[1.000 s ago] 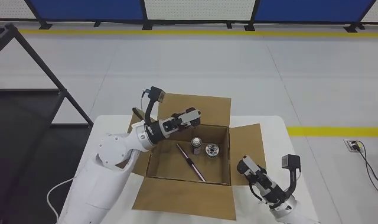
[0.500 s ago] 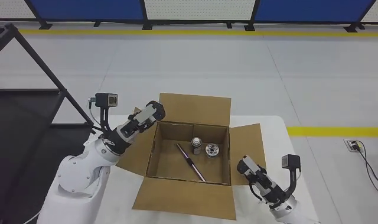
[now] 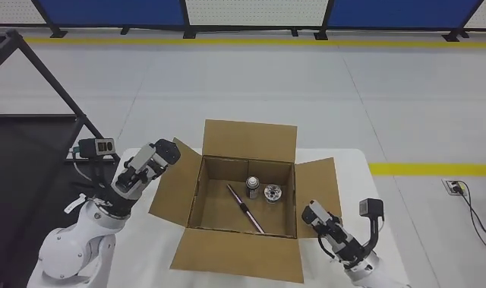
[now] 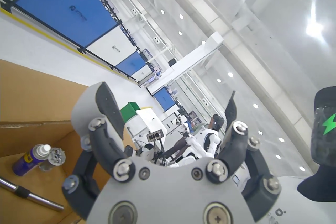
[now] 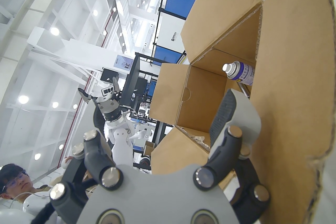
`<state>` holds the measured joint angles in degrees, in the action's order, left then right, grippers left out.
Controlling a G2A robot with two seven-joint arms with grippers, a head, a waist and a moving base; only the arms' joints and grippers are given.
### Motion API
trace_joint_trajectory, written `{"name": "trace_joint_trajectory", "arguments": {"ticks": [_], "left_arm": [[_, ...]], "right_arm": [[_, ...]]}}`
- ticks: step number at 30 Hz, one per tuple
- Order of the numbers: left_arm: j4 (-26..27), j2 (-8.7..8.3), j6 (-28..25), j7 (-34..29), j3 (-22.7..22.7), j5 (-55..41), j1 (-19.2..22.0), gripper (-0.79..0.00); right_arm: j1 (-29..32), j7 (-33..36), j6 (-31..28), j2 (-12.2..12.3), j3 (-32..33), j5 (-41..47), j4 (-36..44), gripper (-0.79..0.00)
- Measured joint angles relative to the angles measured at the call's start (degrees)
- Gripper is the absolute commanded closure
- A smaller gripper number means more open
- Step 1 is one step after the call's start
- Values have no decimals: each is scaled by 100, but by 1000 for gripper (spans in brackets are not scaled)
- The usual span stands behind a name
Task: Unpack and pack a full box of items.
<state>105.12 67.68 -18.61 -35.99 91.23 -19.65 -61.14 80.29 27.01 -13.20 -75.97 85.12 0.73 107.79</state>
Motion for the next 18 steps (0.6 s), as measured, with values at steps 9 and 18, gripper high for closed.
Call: {"name": "trace_joint_trajectory", "arguments": {"ticks": [9, 18], "left_arm": [[-2, 0, 3, 28, 1, 11, 3, -785], [22, -24, 33, 433, 434, -96, -178, -785]], "right_arm": [[-542, -194, 512, -40, -871, -1052, 174, -785], [-572, -272, 626, -45, -919, -1166, 178, -785]]}}
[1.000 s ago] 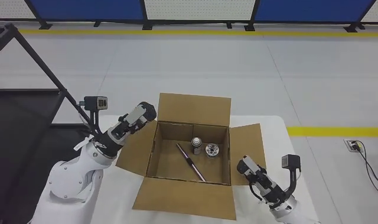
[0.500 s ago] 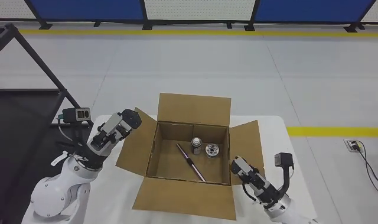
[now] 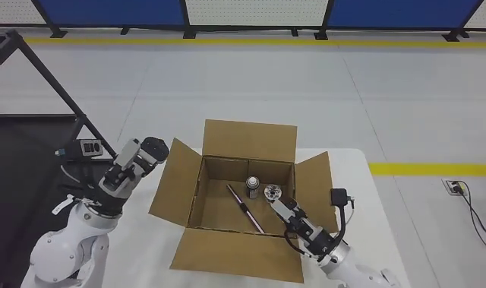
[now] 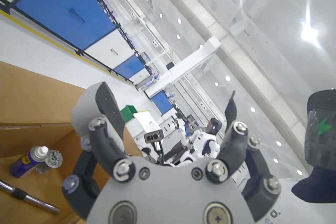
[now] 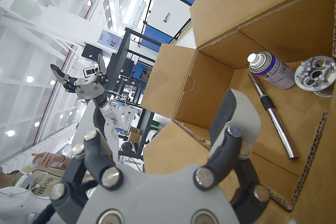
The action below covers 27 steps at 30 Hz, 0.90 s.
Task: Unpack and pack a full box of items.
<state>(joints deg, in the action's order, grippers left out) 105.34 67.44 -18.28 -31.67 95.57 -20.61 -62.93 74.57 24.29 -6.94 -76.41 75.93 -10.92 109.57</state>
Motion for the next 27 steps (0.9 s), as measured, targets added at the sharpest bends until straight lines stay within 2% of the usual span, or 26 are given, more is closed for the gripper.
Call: {"name": "trace_joint_trajectory", "arguments": {"ticks": [6, 13, 21, 27], "left_arm": [[-88, -44, 183, 248, 603, -326, -223, -785], [32, -91, 548, 26, 999, -635, -688, -785], [40, -116, 811, 23, 1059, -456, -966, -785], [40, -116, 804, 22, 1058, -459, -962, -785]], "right_arm": [[-68, 42, 38, 11, -180, -459, 19, -785], [-926, 334, 732, -45, -1004, -1985, -141, -785], [-2112, 1270, 1985, -175, -1825, -3079, -696, -785], [-2103, 1260, 1928, -173, -1814, -3063, -691, -785]]}}
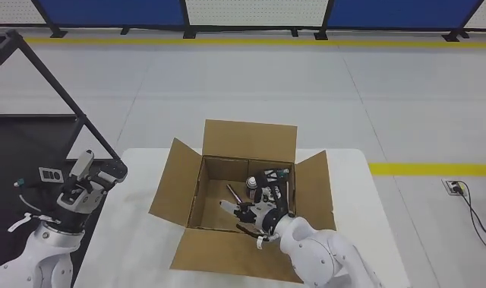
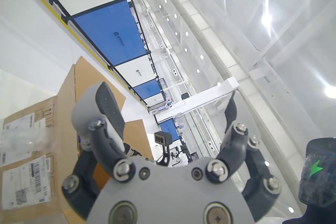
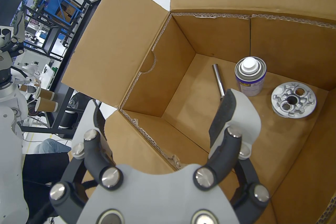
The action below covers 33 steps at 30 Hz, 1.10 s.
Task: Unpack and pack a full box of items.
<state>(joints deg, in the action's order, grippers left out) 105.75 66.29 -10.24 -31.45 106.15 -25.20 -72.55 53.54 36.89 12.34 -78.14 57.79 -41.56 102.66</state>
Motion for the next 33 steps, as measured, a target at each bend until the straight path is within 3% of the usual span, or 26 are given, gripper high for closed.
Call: {"name": "trace_joint_trajectory", "arguments": {"ticks": [8, 12, 18, 26, 33], "left_arm": [[4, 0, 12, -2, -12, -8, -6, -785], [3, -9, 222, -113, -65, -173, -31, -785], [-89, -56, 441, -357, 243, -475, -116, -785], [-93, -96, 490, -444, 408, -452, -313, -785], [-14, -103, 383, -411, 412, -568, -418, -785]], "right_arm": [[5, -10, 10, 0, 1, -9, -10, -785], [-74, -102, 212, -33, -244, -516, -180, -785], [-634, 104, 686, -175, -805, -1365, -705, -785], [-1596, 784, 1899, -519, -1424, -1980, -1809, -785], [-2145, 912, 2050, -788, -1639, -1849, -2756, -785]]}}
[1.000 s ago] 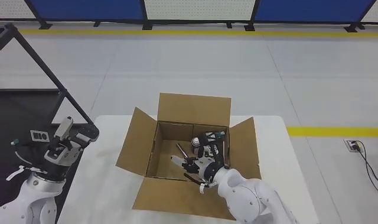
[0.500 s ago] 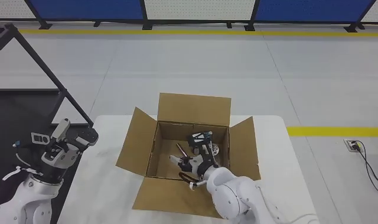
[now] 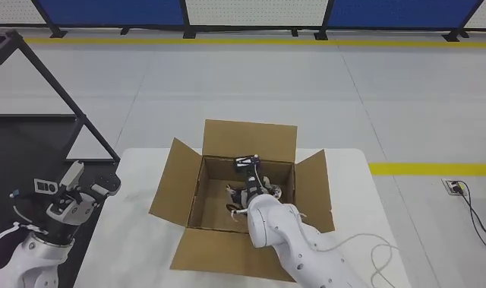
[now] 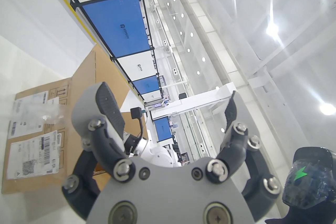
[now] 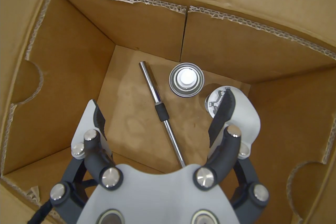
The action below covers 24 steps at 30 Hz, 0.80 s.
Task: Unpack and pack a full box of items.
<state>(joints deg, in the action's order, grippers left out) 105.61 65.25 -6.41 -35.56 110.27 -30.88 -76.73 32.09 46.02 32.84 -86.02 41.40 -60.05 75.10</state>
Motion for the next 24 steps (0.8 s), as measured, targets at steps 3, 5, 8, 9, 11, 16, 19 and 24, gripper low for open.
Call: {"name": "trace_joint_trajectory", "arguments": {"ticks": [3, 5, 8, 9, 11, 16, 19, 24], "left_arm": [[13, -4, -32, 4, -5, -55, -20, -785], [14, -5, -38, 8, -6, -72, -25, -785], [14, -6, -38, 8, -7, -72, -25, -785], [14, -5, -38, 8, -7, -71, -24, -785], [14, -5, -38, 8, -7, -71, -24, -785], [14, -5, -37, 8, -6, -71, -24, -785], [14, -5, -37, 8, -6, -71, -24, -785], [14, -5, -37, 8, -6, -71, -24, -785]], "right_arm": [[-133, -63, -50, -88, -87, -56, -344, -785], [-178, -183, -76, -140, -123, -112, -532, -785], [-201, -369, -59, -202, -155, -221, -769, -785], [-209, -414, -74, -219, -154, -235, -836, -785], [-228, -495, -118, -256, -125, -224, -987, -785], [-290, -555, -279, -333, -49, -147, -1282, -686], [-311, -598, -335, -378, -7, -119, -1409, -616], [-317, -621, -398, -441, 42, -147, -1515, -391]]}}
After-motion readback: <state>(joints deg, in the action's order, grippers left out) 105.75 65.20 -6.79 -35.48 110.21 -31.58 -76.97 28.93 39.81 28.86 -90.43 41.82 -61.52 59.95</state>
